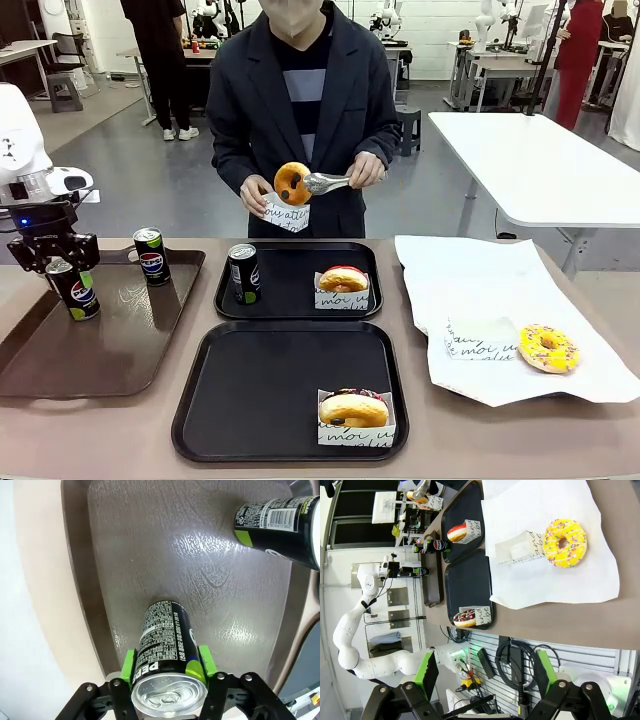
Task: Set up donuts and drinks on trays.
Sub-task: Pick up one Pepsi coke from the Handle tray and place it on the Flat Tray without a Pepsi coke.
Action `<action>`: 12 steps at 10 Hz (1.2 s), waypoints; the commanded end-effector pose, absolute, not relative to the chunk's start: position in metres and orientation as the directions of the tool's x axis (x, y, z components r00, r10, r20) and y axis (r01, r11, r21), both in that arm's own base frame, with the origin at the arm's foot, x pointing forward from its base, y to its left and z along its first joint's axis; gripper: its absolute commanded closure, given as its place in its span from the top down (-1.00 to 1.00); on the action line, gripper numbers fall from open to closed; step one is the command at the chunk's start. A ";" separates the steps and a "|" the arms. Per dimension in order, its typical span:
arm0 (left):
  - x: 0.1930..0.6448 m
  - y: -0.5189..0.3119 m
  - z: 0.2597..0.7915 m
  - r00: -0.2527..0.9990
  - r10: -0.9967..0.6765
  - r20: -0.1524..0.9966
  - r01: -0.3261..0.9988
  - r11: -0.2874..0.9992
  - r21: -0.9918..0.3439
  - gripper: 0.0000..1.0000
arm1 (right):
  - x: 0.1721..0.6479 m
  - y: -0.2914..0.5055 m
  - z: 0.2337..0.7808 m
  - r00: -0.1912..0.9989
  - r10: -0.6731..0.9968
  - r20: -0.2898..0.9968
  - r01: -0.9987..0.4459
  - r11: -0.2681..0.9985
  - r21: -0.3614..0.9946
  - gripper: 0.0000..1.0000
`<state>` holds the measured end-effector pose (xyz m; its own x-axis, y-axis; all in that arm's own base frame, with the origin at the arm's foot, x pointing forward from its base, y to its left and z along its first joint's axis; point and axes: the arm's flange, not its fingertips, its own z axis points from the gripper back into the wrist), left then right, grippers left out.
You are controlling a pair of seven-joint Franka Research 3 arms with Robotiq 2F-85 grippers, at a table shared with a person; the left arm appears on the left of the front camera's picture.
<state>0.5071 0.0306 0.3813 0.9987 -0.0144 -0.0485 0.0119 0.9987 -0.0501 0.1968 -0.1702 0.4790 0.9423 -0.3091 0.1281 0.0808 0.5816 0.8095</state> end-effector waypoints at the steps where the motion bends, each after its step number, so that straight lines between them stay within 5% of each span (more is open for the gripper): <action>1: 0.503 0.031 0.384 0.999 -0.005 -0.032 0.004 0.999 -0.036 -1.00 | 0.197 -0.171 0.479 0.942 -0.303 0.145 0.058 0.573 0.818 1.00; 4: 0.490 0.025 0.407 0.999 -0.040 -0.013 0.039 0.998 -0.053 -0.92 | 0.197 -0.171 0.479 0.942 -0.303 0.145 0.058 0.573 0.818 1.00; 8: 0.415 -0.012 0.481 0.988 -0.100 -0.115 0.094 0.994 -0.050 -1.00 | 0.197 -0.171 0.479 0.942 -0.303 0.145 0.058 0.573 0.818 1.00; 12: 0.394 -0.007 0.491 0.986 -0.131 -0.106 0.124 0.990 -0.070 -1.00 | 0.197 -0.171 0.479 0.942 -0.303 0.145 0.058 0.573 0.818 1.00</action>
<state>0.3859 -0.0174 0.4973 0.9836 -0.1306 -0.1240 0.1234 0.9903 -0.0637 0.1969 -0.1702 0.4788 0.9425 -0.3089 0.1275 0.0811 0.5817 0.8093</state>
